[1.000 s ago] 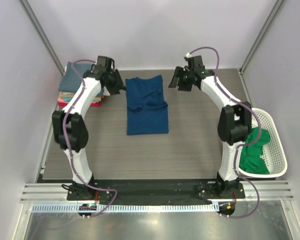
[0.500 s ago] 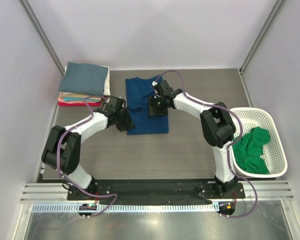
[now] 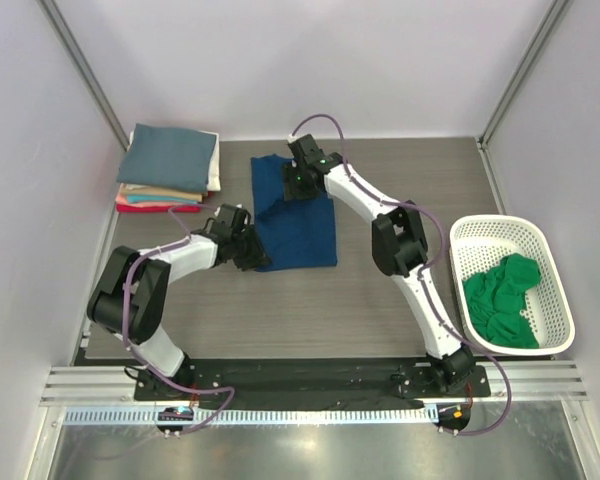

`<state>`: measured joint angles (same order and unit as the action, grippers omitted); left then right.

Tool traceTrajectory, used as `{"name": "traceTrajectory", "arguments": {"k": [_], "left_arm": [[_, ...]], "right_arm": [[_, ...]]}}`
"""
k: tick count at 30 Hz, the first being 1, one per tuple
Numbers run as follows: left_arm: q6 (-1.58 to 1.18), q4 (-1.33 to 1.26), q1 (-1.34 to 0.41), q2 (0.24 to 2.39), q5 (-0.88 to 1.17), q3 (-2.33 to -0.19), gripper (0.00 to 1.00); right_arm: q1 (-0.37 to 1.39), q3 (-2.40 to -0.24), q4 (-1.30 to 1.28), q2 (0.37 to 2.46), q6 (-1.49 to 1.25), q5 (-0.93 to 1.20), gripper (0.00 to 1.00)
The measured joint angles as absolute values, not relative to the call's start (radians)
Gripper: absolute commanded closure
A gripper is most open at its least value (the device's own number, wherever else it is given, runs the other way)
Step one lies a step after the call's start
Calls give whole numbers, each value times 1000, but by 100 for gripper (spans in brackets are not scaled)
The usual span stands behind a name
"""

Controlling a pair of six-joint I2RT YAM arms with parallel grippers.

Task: Fold and stack the t-shirts
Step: Fold the tshirt

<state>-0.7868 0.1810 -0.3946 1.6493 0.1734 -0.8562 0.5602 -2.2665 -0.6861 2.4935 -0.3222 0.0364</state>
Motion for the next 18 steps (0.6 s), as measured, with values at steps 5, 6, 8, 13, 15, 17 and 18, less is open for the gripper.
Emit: {"name": "traceTrajectory", "arguments": {"k": [5, 6, 8, 13, 15, 17, 18], "left_arm": [[-791, 162, -394, 1572, 178, -777, 67], [-793, 173, -394, 1549, 177, -762, 66], [-791, 202, -394, 1494, 176, -742, 63], [-777, 239, -394, 1382, 153, -741, 53], [-776, 244, -394, 1369, 142, -743, 50], [-776, 249, -394, 1369, 132, -744, 49], [-776, 252, -394, 1370, 130, -744, 49]], "right_arm": [[521, -2540, -696, 2611, -327, -2, 39], [510, -2541, -683, 2601, -332, -3, 39], [488, -2483, -635, 2552, -341, -6, 39], [443, -2112, -567, 2270, -355, -6, 37], [444, -1887, -549, 2096, -370, 8, 36], [453, -1748, -526, 1989, -379, 27, 36], [456, -1662, -514, 1922, -388, 40, 36]]}}
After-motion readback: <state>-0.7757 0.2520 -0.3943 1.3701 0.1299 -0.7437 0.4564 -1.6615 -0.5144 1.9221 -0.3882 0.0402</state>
